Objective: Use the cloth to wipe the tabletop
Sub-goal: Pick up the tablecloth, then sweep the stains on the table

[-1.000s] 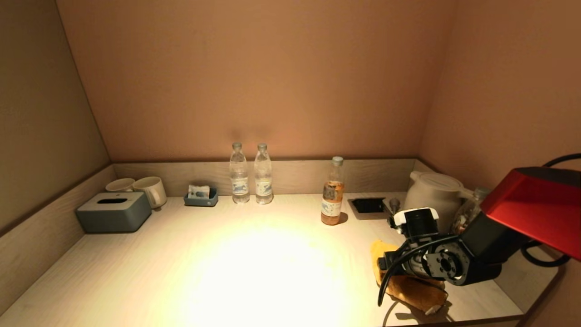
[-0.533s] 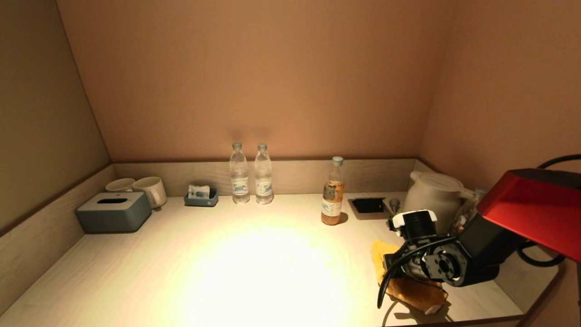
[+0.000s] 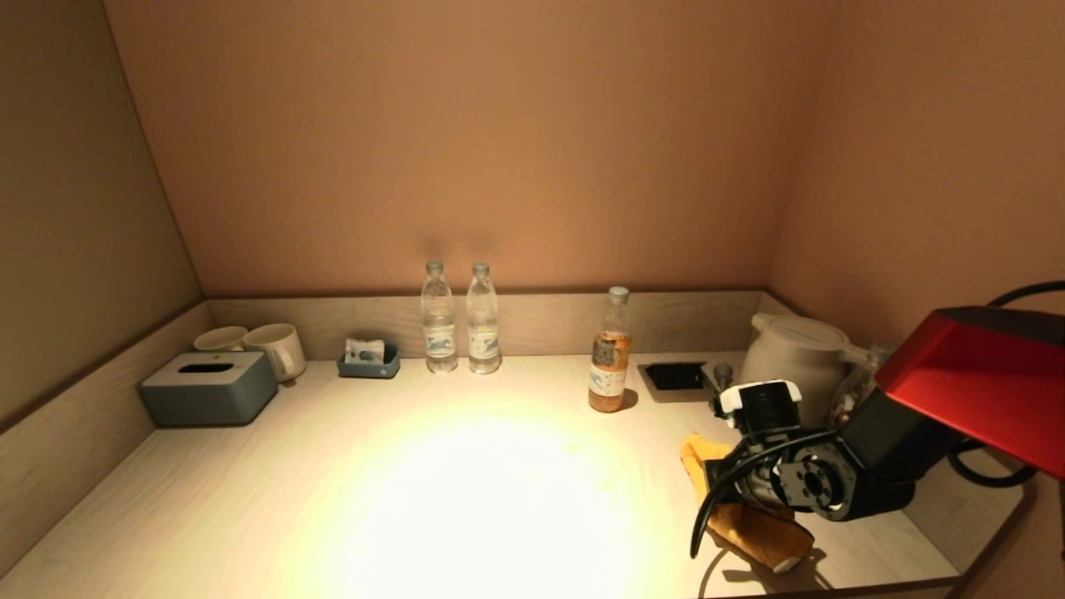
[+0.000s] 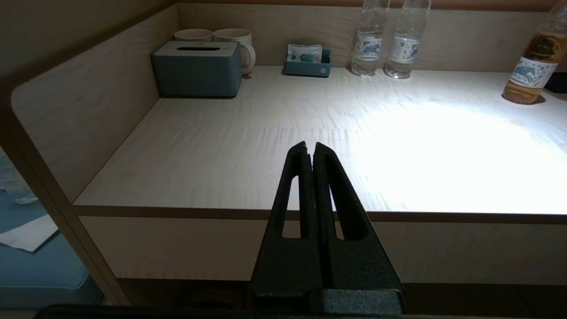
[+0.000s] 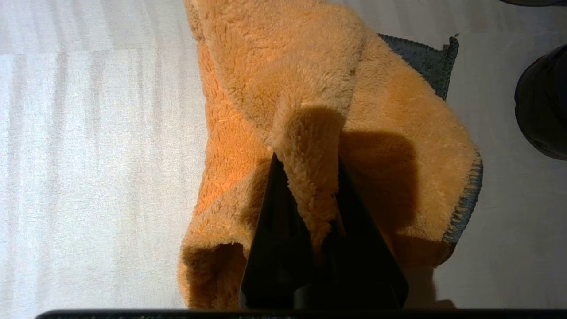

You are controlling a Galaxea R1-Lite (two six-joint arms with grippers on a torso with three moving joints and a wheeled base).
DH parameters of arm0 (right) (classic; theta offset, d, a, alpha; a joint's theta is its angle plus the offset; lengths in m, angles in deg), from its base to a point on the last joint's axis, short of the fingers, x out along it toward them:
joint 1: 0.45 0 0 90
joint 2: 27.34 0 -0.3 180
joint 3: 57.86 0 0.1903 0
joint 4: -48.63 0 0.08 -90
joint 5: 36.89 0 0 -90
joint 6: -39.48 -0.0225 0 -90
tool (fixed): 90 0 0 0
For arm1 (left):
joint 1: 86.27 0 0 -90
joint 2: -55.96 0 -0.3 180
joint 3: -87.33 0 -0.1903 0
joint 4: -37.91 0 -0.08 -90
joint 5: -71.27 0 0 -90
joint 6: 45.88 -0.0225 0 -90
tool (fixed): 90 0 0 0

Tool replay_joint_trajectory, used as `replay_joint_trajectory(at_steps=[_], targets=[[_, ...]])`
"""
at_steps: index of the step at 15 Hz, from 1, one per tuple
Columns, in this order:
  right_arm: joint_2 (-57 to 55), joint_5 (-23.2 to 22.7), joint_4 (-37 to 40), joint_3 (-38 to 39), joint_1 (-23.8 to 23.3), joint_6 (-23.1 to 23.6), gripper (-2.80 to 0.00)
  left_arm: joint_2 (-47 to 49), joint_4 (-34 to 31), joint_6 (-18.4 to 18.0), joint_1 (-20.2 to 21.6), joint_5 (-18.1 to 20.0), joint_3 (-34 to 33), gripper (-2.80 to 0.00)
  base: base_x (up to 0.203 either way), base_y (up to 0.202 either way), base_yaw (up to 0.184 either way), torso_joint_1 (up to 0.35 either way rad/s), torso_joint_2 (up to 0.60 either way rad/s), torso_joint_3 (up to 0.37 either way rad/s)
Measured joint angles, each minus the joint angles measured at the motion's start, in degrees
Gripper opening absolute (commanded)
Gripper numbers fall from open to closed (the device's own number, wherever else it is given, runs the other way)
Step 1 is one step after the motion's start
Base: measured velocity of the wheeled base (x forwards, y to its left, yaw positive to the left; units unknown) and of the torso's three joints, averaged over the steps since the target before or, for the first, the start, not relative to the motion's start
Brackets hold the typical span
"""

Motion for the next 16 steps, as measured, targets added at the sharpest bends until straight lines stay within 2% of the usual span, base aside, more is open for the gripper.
replay_joint_trajectory(at_steps=[8,16], targets=[[9.3,0.1,-0.4,-9.5,4.2,-0.6,-2.8,0.0,0.0,0.0,0.0,0.0,0.0,-2.8,0.0,0.0,0.0,0.0,0.0,0.0],[10.3,0.1,0.1,-17.2,15.4,0.0,-2.8,0.0,0.0,0.0,0.0,0.0,0.0,-2.8,0.0,0.0,0.0,0.0,0.0,0.0]])
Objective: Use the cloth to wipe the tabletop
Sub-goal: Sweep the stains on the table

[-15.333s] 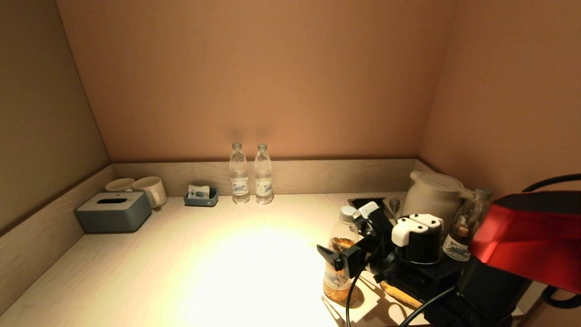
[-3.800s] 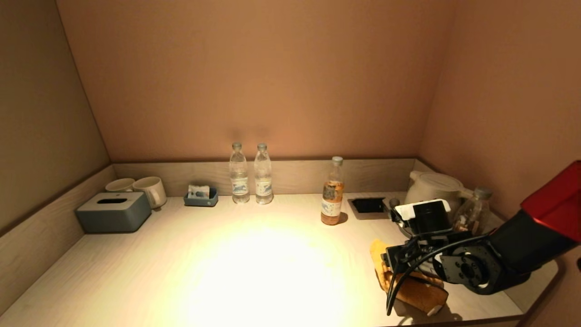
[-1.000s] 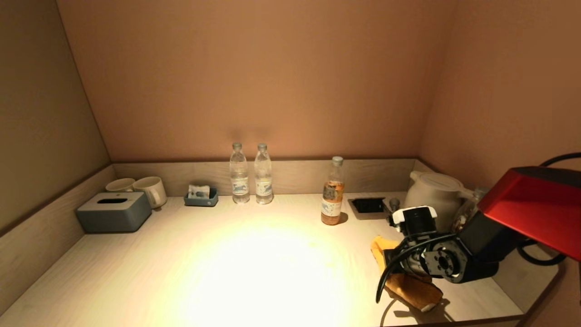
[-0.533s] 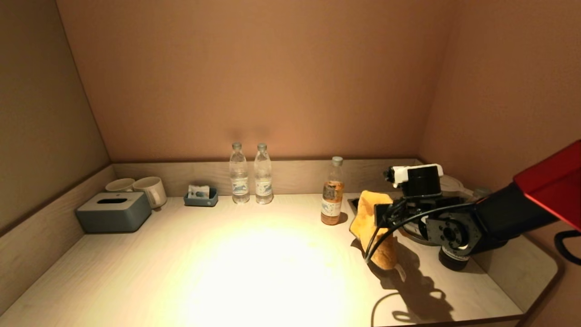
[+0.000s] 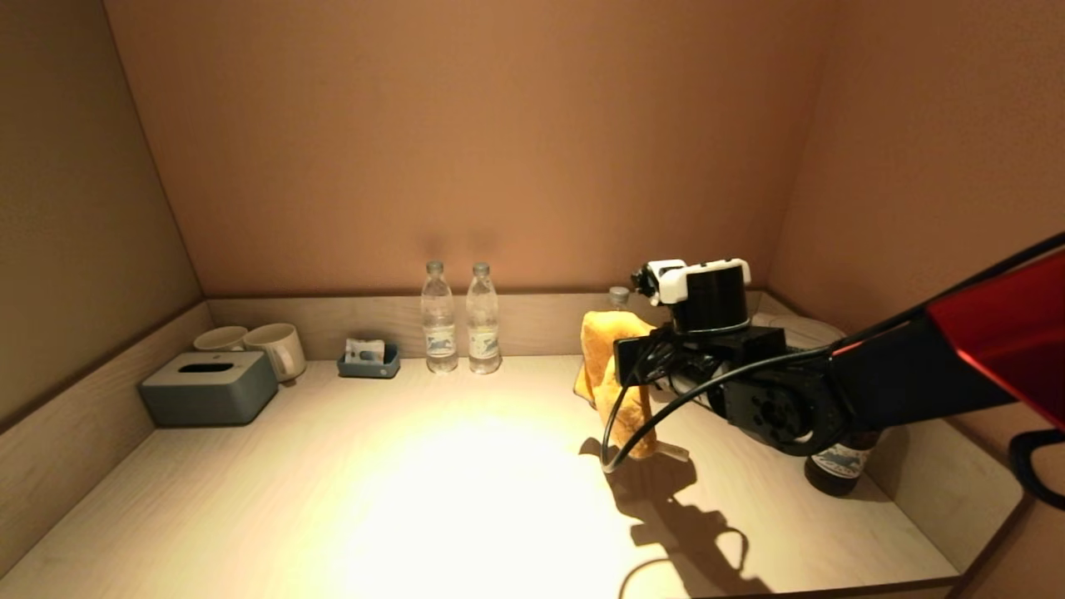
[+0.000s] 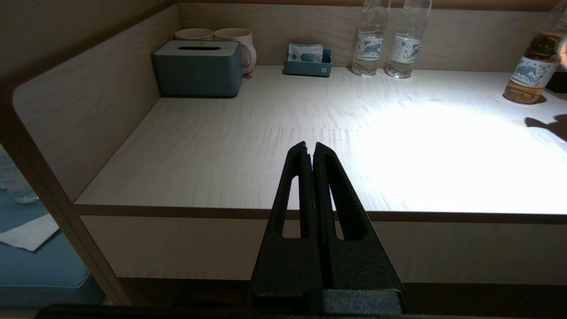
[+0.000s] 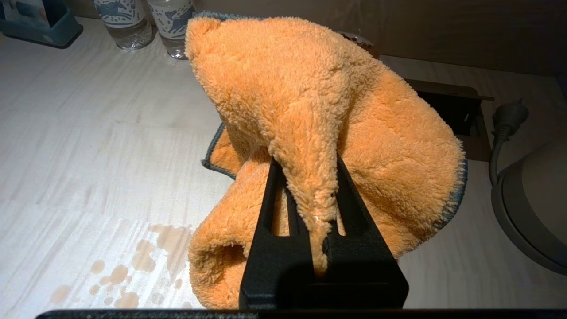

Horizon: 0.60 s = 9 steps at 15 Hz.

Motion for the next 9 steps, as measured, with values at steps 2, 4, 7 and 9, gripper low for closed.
replay_joint_trajectory(at_steps=[2,4,7,9], targets=[[-2.6,0.0,0.1,-2.4,0.7,0.0,-2.8,0.0,0.0,0.0,0.0,0.0,0.0,-2.8,0.0,0.0,0.0,0.0,0.0,0.0],[-5.4,0.0,0.0,-4.5,1.1,0.1,-2.8,0.0,0.0,0.0,0.0,0.0,0.0,-2.8,0.0,0.0,0.0,0.0,0.0,0.0],[-9.8,0.0,0.0,-7.3,1.3,0.4,-2.8,0.0,0.0,0.0,0.0,0.0,0.0,-2.8,0.0,0.0,0.0,0.0,0.0,0.0],[-12.2,0.0,-0.1,-8.7,1.3,0.5,-2.8,0.0,0.0,0.0,0.0,0.0,0.0,-2.8,0.0,0.0,0.0,0.0,0.0,0.0]])
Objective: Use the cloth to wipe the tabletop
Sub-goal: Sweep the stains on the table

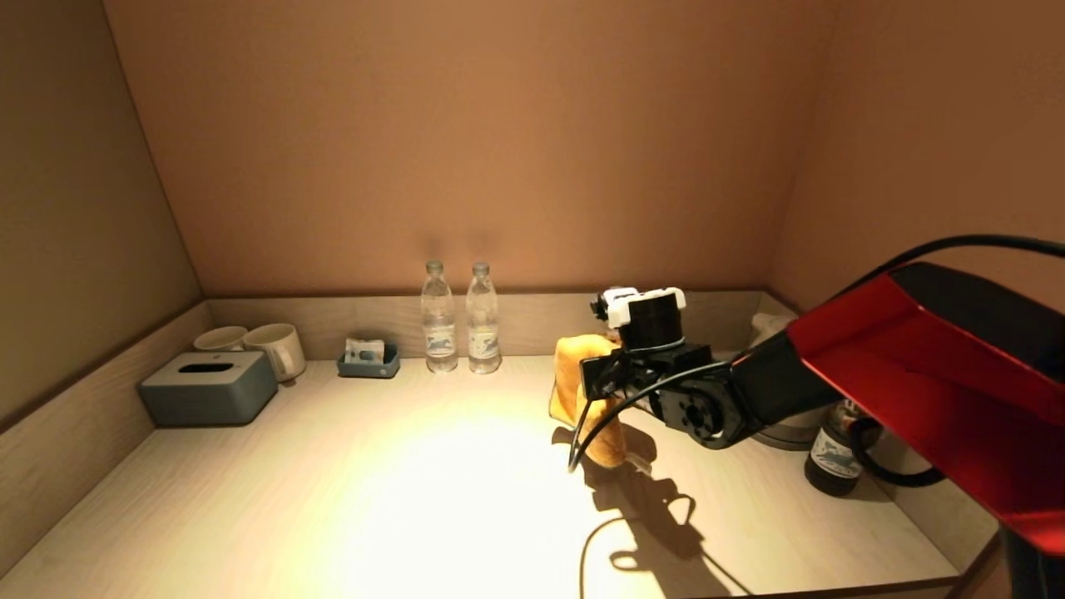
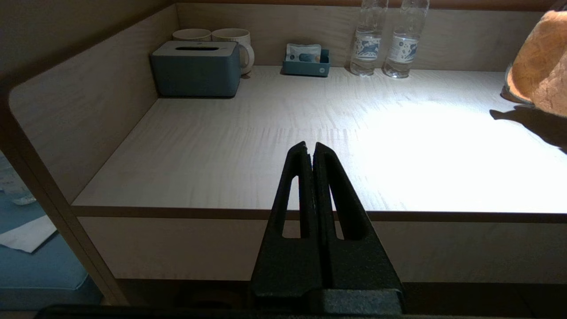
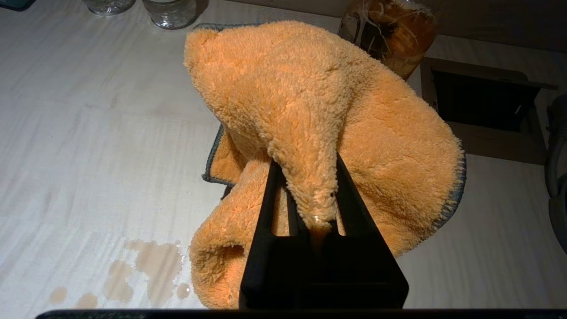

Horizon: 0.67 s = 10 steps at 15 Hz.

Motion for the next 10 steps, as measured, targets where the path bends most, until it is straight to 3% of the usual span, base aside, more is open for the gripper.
replay_joint_trajectory(at_steps=[10], targets=[[-9.3,0.1,0.0,-4.9,-0.1,0.4,-2.8,0.0,0.0,0.0,0.0,0.0,0.0,-2.8,0.0,0.0,0.0,0.0,0.0,0.0]])
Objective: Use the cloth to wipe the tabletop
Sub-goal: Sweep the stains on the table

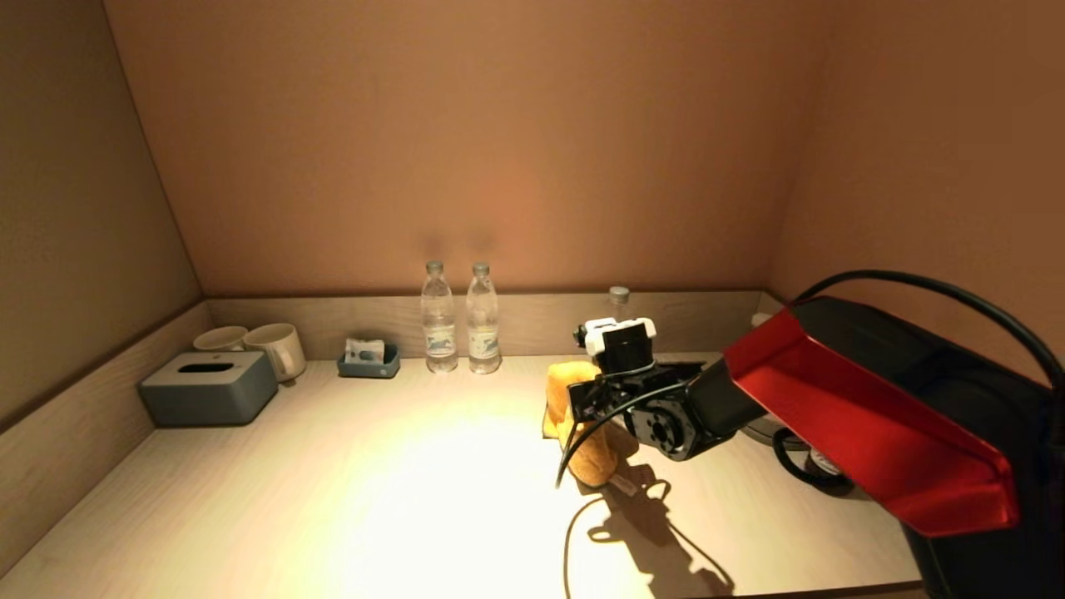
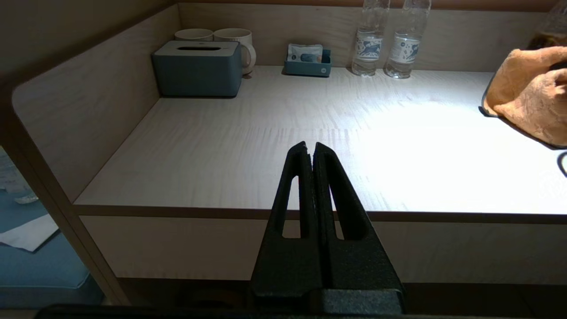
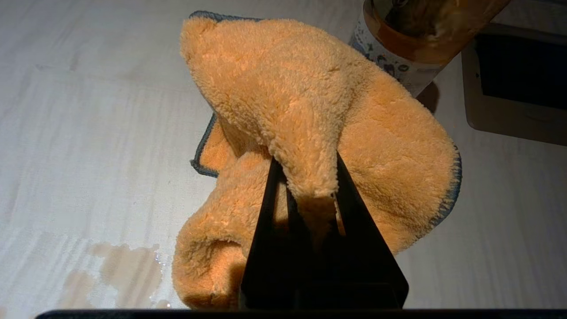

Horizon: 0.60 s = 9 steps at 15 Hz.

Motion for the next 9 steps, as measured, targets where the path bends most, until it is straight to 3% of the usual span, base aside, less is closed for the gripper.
replay_joint_trajectory(at_steps=[9], targets=[[-4.5,-0.1,1.1,-0.5,-0.1,-0.7,-2.8,0.0,0.0,0.0,0.0,0.0,0.0,-2.8,0.0,0.0,0.0,0.0,0.0,0.0]])
